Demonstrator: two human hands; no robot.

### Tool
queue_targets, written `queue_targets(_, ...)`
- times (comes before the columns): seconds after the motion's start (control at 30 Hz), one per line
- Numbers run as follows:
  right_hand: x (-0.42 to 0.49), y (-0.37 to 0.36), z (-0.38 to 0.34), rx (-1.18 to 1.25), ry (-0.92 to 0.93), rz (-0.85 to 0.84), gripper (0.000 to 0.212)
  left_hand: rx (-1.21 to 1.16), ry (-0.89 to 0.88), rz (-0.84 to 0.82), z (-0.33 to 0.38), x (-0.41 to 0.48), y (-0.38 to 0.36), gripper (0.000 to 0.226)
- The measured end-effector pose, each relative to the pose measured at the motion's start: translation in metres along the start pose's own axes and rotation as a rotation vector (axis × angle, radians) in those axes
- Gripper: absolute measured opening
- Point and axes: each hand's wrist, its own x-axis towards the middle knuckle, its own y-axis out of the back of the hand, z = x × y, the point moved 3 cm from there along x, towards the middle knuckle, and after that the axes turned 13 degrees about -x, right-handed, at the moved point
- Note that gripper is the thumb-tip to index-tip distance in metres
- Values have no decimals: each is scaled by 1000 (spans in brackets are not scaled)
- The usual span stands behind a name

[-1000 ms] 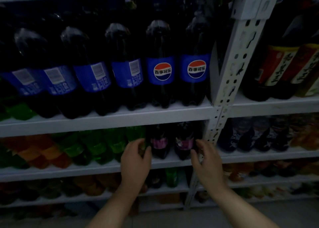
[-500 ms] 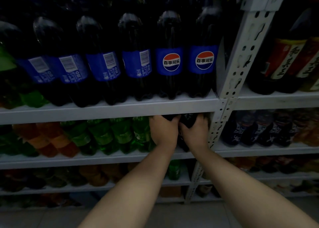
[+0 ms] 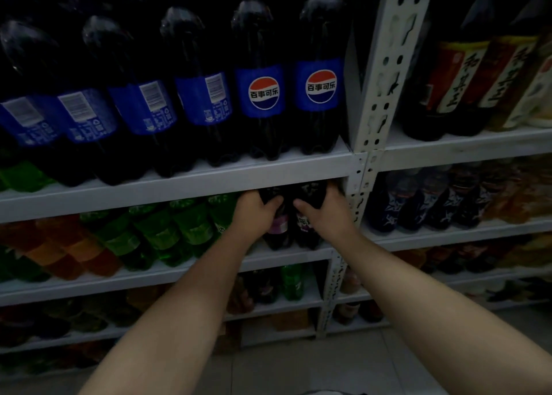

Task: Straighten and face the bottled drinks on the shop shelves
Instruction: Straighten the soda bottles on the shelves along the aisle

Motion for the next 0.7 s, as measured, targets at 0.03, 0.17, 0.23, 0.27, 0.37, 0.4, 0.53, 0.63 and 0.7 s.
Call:
queue_targets(0.03, -1, 1, 0, -31, 10, 39, 82, -40, 40, -44, 1, 1, 1, 22)
queue_targets(0.17, 2, 1, 0, -64, 3, 51, 79, -127, 150, -37, 1, 6, -5, 17)
queue_targets(0.23, 6, 0, 1, -39, -6, -14, 67, -54, 17, 26, 5, 6, -15, 38)
queue_targets(0.27, 7, 0, 2, -23, -12, -50, 62, -17, -52, 74, 7, 6, -20, 47)
queue_targets(0.37, 7, 1, 4, 38, -19, -116, 59, 31, -104, 206, 7, 5, -27, 59)
queue_targets(0.4, 6, 2, 4, 21, -15, -104, 61, 7, -89, 223, 7, 5, -26, 58)
queue_targets(0.53, -1, 5, 5, -151, -3, 48, 61, 15, -90, 166, 0, 2, -14, 44)
queue_targets(0.63, -4, 6, 7, -174, 69, 107, 57, 31, -55, 95, -5, 0, -2, 24)
queue_targets(0.7, -4, 6, 8, -182, 100, 99, 54, -8, 2, 0, -6, 3, 1, 15)
